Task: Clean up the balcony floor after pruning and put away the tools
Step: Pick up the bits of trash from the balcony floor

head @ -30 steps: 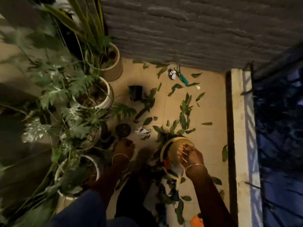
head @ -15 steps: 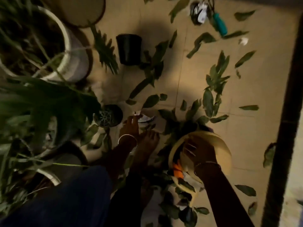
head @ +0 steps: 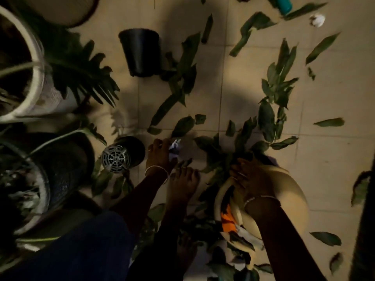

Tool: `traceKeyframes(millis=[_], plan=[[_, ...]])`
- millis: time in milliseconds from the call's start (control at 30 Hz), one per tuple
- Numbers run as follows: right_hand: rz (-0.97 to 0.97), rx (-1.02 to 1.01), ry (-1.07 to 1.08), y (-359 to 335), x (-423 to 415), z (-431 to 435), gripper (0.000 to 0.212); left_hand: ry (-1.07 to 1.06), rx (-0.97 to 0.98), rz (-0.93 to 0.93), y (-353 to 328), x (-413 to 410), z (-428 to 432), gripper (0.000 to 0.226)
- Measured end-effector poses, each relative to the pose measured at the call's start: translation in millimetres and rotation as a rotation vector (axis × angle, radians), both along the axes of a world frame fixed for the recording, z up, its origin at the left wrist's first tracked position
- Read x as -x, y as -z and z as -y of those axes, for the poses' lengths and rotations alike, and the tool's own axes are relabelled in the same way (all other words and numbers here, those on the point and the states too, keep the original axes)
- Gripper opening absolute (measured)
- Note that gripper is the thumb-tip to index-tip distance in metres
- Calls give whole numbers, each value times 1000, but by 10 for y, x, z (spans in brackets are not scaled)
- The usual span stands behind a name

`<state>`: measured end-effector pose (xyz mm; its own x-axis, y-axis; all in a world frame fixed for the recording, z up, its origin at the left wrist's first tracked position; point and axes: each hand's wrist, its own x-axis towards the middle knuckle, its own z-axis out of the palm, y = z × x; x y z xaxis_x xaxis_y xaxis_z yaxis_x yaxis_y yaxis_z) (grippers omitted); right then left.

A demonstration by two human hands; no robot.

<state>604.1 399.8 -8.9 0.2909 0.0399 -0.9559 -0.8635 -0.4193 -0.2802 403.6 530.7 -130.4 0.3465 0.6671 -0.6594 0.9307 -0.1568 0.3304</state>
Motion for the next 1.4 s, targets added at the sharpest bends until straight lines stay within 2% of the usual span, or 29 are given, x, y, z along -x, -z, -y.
traceKeyframes(millis=[100,300,367,433,600,700,800,900,1000,1067,1133,1233,1300,1400], plan=[[10,27,28,-261,-80,-132,30,-265,148,154,-420,-114,-138,55],[70,56,16,-851,-380,-637,16,-782,357,398,-1452,-495,-580,51],[96,24,-3,-1008,-480,-815,12,-889,357,489,-1720,-630,-747,46],[133,-13,-49,-1220,-605,-1046,11,-1003,355,571,-2045,-817,-955,28],[245,-99,-259,-1405,-1003,-1580,12,-1027,335,724,-2643,-1231,-1421,17],[325,-121,-405,-1304,-1299,-1850,15,-1050,349,730,-2635,-1376,-1617,12],[478,-117,-489,-1109,-1598,-2091,2,-1062,388,743,-2502,-1538,-1698,15],[658,23,-747,-772,-1919,-2353,17,-1116,422,765,-2321,-1693,-1788,19],[806,86,-844,-374,-2216,-2706,18,-1187,441,802,-2120,-1847,-1963,54],[830,79,-894,-49,-2385,-2958,25,-1254,422,819,-1953,-1946,-2066,41],[807,33,-982,291,-2540,-3222,42,-1387,445,830,-1737,-2006,-2189,22],[815,-33,-1182,829,-2787,-3583,78,-1498,483,822,-1516,-2080,-2345,35],[859,-2,-1256,1128,-2909,-3872,82,-1475,475,776,-1333,-2105,-2415,44],[959,84,-1296,1393,-2998,-4253,72,-1416,483,745,-1130,-2119,-2466,43]])
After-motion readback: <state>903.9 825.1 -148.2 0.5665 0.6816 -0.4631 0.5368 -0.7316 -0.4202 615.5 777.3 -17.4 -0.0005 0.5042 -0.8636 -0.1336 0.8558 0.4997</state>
